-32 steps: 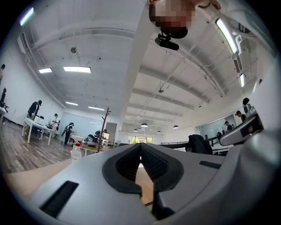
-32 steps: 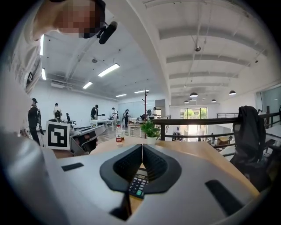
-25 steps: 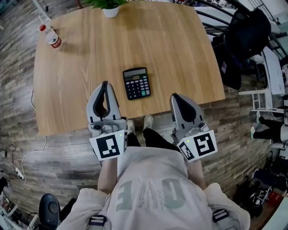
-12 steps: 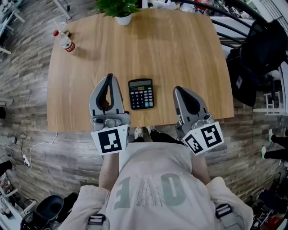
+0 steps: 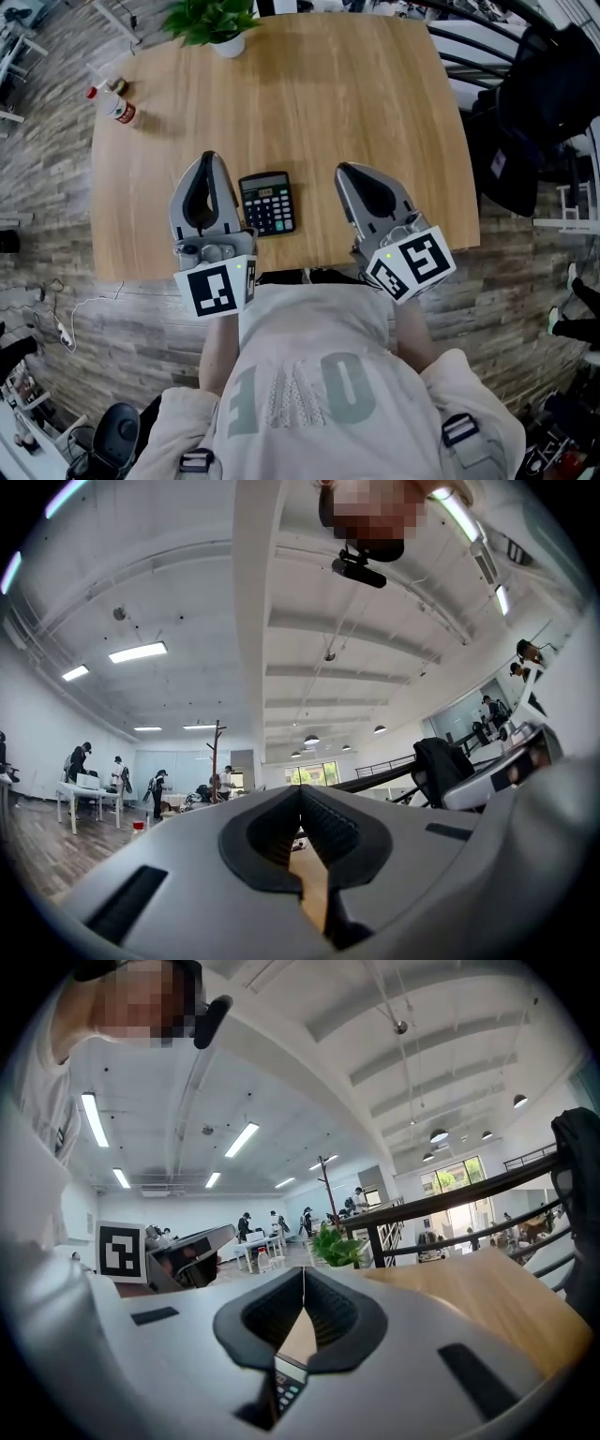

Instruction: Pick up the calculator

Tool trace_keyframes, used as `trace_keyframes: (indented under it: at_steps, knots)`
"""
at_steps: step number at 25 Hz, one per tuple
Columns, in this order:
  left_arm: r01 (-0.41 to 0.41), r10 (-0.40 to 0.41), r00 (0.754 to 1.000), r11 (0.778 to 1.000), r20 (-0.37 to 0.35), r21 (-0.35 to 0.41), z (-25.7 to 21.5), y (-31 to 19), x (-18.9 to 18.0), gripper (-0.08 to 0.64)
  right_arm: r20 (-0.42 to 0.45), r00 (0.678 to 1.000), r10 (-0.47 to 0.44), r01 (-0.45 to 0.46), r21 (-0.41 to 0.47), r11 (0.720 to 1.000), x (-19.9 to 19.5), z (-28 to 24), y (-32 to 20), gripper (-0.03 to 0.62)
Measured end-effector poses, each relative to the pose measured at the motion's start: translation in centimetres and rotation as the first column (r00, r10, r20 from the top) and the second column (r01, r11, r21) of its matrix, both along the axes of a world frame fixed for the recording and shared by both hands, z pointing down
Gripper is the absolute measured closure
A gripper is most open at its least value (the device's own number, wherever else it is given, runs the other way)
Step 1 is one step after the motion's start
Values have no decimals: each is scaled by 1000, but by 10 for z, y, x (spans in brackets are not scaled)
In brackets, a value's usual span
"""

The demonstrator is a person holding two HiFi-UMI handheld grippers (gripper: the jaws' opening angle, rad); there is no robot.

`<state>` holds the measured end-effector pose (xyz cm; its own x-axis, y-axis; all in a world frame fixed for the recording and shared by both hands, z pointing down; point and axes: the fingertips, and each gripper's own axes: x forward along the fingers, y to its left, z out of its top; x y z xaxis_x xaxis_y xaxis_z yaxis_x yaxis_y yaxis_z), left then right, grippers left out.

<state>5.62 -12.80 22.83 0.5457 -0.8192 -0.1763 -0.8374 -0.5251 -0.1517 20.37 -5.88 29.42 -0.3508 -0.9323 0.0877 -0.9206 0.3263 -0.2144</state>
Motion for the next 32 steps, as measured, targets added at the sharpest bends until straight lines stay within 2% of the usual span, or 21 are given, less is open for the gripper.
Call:
trace_keyframes:
  at_steps: [7,9,12,14,18,20,23,25,28,32]
  knots:
    - [-49,50,998,998,-29,25,-7,-13,11,552,1,1000,-22,22,2,1000,-6,0,-24,574]
    - [-39,40,999,999,-27,15,-4,-19,8,552,5,998,-66,66,12,998,-12,-2,-30,572]
    - [-16,16,1000,1000,-25,7,-1,-26,1,552,41,982,-185,185,-3,983,-25,-1,-42,554]
    - [10,-11,1000,1000,-16,-22,6,-29,-7,552,99,961,-259,264,-32,964,-35,3,-54,303]
    - [44,-43,999,998,21,-46,21,-40,-26,552,171,913,-371,388,-75,919,-51,13,-86,265]
    - [72,-70,997,996,33,-60,28,-45,-35,552,176,870,-460,485,-141,863,-59,26,-102,265]
    - [134,-131,991,986,36,-97,41,-47,-50,552,244,770,-590,638,-273,720,-73,51,-120,268]
    - [153,-149,988,983,46,-106,47,-51,-56,552,315,717,-621,697,-323,641,-82,69,-132,268]
    - [157,-150,987,980,61,-124,57,-58,-57,552,429,681,-593,731,-432,528,-87,118,-139,268]
    - [149,-136,987,974,89,-172,78,-64,-58,552,493,630,-599,762,-539,358,-102,174,-133,270]
